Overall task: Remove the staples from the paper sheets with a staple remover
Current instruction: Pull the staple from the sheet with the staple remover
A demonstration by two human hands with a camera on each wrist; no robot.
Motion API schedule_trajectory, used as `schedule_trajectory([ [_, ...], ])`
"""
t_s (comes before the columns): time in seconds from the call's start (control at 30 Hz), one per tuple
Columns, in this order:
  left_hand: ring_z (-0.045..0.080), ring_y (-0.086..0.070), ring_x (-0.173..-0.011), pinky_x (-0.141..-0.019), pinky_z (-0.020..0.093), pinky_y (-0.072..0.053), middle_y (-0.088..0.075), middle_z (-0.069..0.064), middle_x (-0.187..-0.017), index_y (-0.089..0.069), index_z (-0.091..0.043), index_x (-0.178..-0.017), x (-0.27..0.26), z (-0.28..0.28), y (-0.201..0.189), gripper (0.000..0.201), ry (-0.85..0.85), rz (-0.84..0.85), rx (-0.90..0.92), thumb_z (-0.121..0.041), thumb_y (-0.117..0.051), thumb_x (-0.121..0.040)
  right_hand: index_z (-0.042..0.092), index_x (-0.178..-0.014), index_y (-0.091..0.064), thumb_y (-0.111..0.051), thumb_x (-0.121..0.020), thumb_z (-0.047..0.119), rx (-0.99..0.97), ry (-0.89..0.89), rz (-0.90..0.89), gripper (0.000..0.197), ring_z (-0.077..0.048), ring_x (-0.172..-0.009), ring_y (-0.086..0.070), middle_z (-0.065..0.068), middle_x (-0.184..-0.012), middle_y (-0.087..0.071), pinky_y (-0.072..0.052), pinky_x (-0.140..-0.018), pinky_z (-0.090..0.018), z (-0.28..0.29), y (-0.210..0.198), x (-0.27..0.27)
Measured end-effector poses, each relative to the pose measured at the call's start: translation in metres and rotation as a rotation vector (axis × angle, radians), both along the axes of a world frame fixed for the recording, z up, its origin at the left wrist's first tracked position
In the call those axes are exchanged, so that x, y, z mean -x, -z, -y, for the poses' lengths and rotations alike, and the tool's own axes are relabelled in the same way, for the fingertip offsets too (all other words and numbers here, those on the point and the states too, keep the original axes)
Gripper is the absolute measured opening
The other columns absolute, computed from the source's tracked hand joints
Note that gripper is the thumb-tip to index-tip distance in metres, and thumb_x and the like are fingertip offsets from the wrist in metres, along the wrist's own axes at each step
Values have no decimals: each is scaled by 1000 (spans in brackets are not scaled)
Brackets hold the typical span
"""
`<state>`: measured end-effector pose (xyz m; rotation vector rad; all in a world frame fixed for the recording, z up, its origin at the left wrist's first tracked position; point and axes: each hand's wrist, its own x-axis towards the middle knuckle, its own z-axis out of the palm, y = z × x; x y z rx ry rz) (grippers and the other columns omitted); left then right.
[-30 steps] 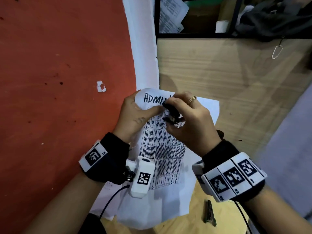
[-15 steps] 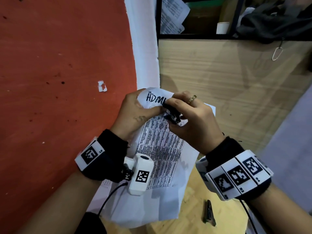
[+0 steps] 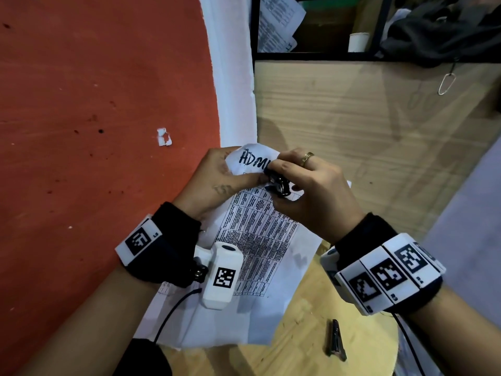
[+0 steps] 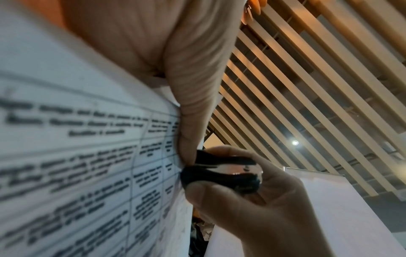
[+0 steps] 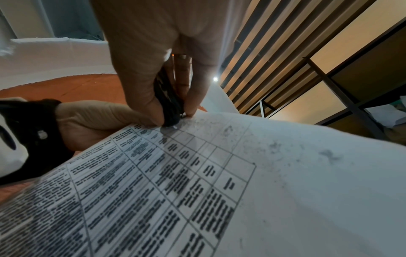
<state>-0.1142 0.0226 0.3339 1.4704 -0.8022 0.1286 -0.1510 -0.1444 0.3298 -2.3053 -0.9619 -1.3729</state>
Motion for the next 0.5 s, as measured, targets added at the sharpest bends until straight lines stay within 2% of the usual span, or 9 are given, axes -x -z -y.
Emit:
schedule_trajectory([
  [0.1, 16, -67, -77, -73, 26, -55, -71, 6, -82, -66, -5, -92, 0, 0, 0, 21, 36, -55, 15, -3, -70, -71, 2, -91, -70, -69, -59, 2, -2, 5, 10, 31, -30, -70, -65, -11, -89, -67, -55, -55, -36, 0, 1, -1],
  [0.17, 17, -68, -78, -72, 27, -56, -71, 7, -83, -65, -3, -94, -3, 0, 2, 23, 46, -82, 26, -4, -70, -71, 1, -88, -70, -69, -59, 2, -3, -2, 25, 30, -30, -69, -66, -12, -86, -68, -55, -56, -36, 0, 2, -2],
  [0.33, 17, -68, -82, -76, 27, -55, -72, 7, -87, -65, -3, -97, -7, 1, 7, 26, 55, -101, 48, -1, -68, -71, 2, -86, -71, -68, -61, 3, -35, 11, 21, 25, -30, -65, -65, -10, -84, -68, -54, -53, -36, 0, 5, -6],
  [0.43, 7, -68, -69, -65, 18, -53, -72, 0, -73, -63, -4, -88, -8, 3, 10, 19, 43, -127, 72, 10, -64, -75, 4, -89, -72, -68, -64, 6, -95, -9, -33, 26, -27, -68, -65, -8, -88, -68, -55, -56, -36, 1, 8, -6],
  [0.5, 7, -68, -68, -65, 18, -53, -73, -2, -72, -63, -5, -87, -11, 3, 12, 19, 38, -135, 82, 9, -64, -74, 6, -91, -72, -70, -64, 7, -148, -35, -81, 27, -20, -73, -65, -6, -90, -68, -55, -61, -34, 2, 9, -5],
])
